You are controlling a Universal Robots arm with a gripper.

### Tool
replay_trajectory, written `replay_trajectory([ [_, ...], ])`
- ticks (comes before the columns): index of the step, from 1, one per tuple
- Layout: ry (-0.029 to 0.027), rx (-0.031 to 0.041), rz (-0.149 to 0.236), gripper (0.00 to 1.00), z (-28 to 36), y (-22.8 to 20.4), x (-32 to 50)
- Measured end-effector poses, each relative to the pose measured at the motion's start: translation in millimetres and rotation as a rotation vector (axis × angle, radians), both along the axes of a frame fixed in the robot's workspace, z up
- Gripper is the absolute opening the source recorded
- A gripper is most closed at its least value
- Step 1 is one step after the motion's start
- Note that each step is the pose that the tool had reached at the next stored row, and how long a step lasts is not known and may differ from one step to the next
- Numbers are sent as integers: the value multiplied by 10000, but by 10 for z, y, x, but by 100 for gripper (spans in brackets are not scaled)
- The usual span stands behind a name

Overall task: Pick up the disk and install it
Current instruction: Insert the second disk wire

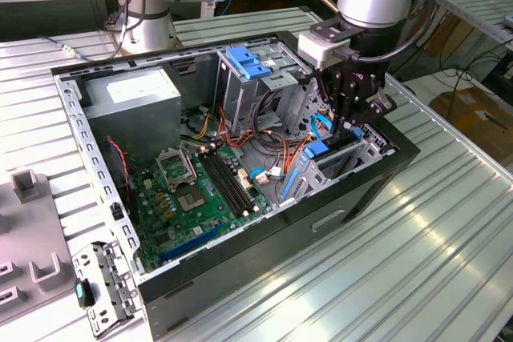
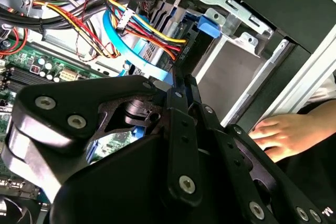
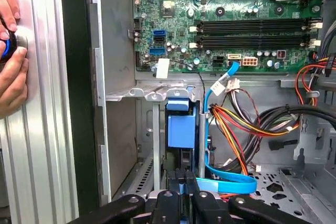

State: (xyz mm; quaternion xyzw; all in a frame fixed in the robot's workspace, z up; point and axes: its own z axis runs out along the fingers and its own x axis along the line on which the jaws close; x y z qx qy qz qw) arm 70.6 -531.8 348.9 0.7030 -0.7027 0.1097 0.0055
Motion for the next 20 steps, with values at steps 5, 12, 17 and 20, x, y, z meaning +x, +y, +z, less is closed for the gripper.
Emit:
replay_trajectory([
  [5,0,2,-5,16,-2,3,1],
  [12,0,1,-41,16,-10,58,13],
  [17,1,85,-135,16,-15,61,26],
  [20,4,490,-161,16,-16,56,27],
])
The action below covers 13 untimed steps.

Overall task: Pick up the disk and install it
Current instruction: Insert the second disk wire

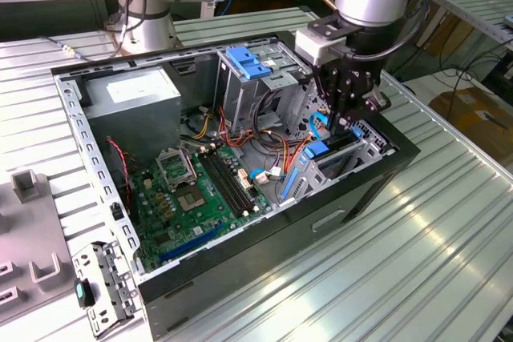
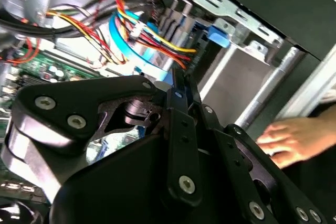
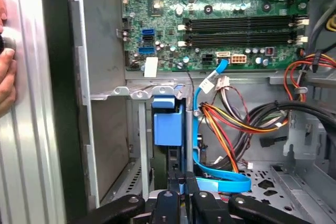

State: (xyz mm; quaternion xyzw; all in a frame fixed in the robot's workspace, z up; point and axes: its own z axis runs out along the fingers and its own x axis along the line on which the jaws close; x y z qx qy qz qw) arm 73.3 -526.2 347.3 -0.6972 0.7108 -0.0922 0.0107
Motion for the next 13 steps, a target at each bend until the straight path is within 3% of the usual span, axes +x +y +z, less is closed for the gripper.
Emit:
replay_trajectory([
  [1,0,236,-6,16,0,-13,0],
  [2,0,394,-7,16,0,-31,0],
  [5,0,682,-8,16,0,-94,0],
  [7,0,965,-8,16,0,-188,0],
  [8,0,1157,-14,16,1,-270,-1],
  [9,0,1302,-16,16,-33,-279,0],
  [10,-1,1393,-16,16,7,-290,2],
  [13,0,1389,-16,16,9,-316,6],
])
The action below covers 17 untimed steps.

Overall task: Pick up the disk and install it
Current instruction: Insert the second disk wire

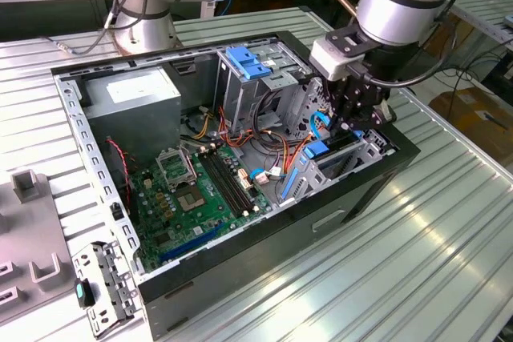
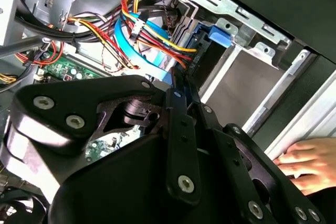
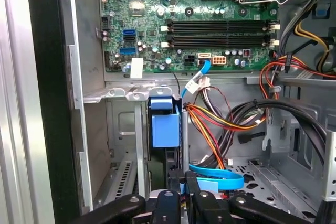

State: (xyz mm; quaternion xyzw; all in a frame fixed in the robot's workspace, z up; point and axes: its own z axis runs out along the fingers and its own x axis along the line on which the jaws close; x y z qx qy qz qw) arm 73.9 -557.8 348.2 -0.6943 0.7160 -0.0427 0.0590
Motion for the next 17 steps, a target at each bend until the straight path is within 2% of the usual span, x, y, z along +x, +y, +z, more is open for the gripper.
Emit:
replay_trajectory([
  [3,0,1,13,16,-1,-20,0],
  [17,7,31,151,16,-56,-20,3],
])
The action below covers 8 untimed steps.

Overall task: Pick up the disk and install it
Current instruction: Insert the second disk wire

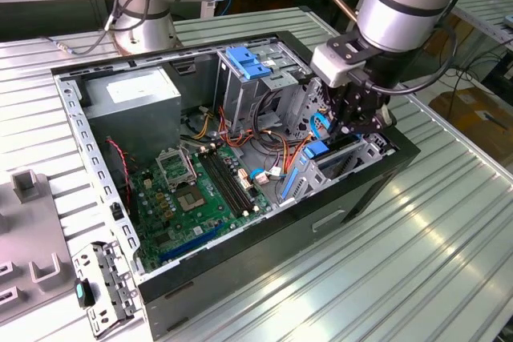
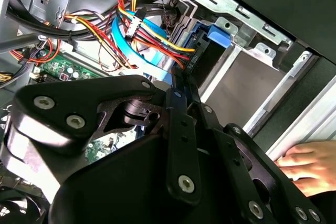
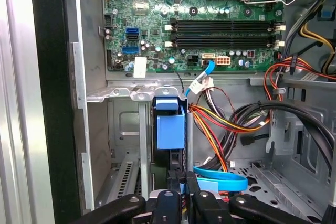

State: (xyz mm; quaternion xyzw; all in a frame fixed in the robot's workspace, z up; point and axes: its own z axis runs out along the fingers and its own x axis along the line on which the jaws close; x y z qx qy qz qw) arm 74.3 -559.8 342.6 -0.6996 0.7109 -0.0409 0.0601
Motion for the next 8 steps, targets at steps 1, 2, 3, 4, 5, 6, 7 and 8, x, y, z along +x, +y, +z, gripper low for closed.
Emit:
replay_trajectory([
  [1,4,10,-1,16,-8,0,1],
  [2,6,19,-1,16,-13,0,2],
  [3,11,31,-1,16,-21,0,4],
  [4,13,40,-1,16,-27,0,6],
  [5,16,50,-1,16,-34,0,7],
  [6,18,64,-2,16,-40,-2,7],
  [7,19,75,-2,16,-46,-3,7],
  [8,23,78,-1,16,-50,-2,7],
])
